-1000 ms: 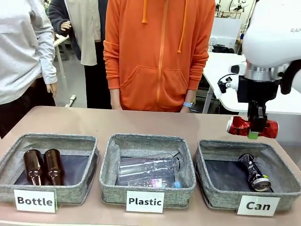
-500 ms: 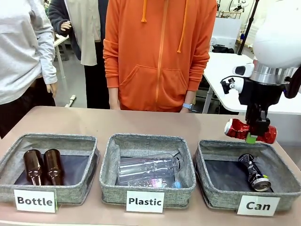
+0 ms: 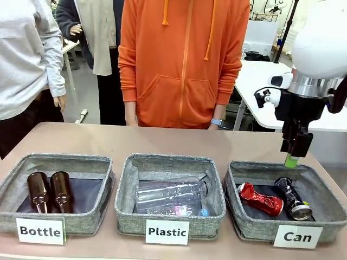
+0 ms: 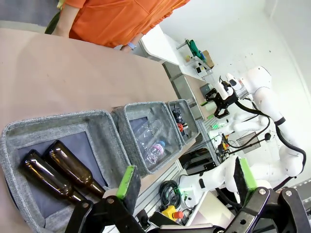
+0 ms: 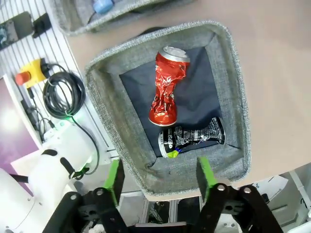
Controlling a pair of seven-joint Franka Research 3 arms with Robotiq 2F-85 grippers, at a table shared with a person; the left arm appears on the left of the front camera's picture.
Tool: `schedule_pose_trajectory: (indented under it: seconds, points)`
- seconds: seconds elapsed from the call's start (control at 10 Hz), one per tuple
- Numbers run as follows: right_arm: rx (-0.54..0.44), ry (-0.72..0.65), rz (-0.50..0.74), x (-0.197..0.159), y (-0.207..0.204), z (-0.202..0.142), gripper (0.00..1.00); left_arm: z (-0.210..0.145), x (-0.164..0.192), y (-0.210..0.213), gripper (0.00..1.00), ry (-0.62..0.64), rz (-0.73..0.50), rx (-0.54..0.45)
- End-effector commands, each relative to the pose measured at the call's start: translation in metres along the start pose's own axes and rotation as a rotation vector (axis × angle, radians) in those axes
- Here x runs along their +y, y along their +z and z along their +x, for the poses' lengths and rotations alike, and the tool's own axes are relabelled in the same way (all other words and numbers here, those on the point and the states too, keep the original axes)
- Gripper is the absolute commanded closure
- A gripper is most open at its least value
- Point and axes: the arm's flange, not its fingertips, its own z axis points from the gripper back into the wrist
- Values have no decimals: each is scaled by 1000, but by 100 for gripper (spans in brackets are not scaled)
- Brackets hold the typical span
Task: Sort the can waste into the basket.
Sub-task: Pick up the can waste from the table and place it in the right Fabric basket.
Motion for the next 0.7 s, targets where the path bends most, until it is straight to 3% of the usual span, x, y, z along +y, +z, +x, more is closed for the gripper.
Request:
schedule_pose_trajectory:
  seconds: [0.0,0.2,0.3,0.5,0.6]
  points:
    - [-32,17,-8,1,-6,-5,0,1,-4,0,0,9,-15,-10]
    - [-73,-54,81,1,-2,-3,0,1,-4,0,0,9,-15,-10]
    - [-216,-237,242,3,7,-3,0,1,-4,0,0,9,-15,-10]
    - [-740,-822,647,3,22,-26,0,1,-4,0,0,9,-15,-10]
    - [-1055,-971,1015,-4,31,-47,0,1,-4,0,0,9,-15,-10]
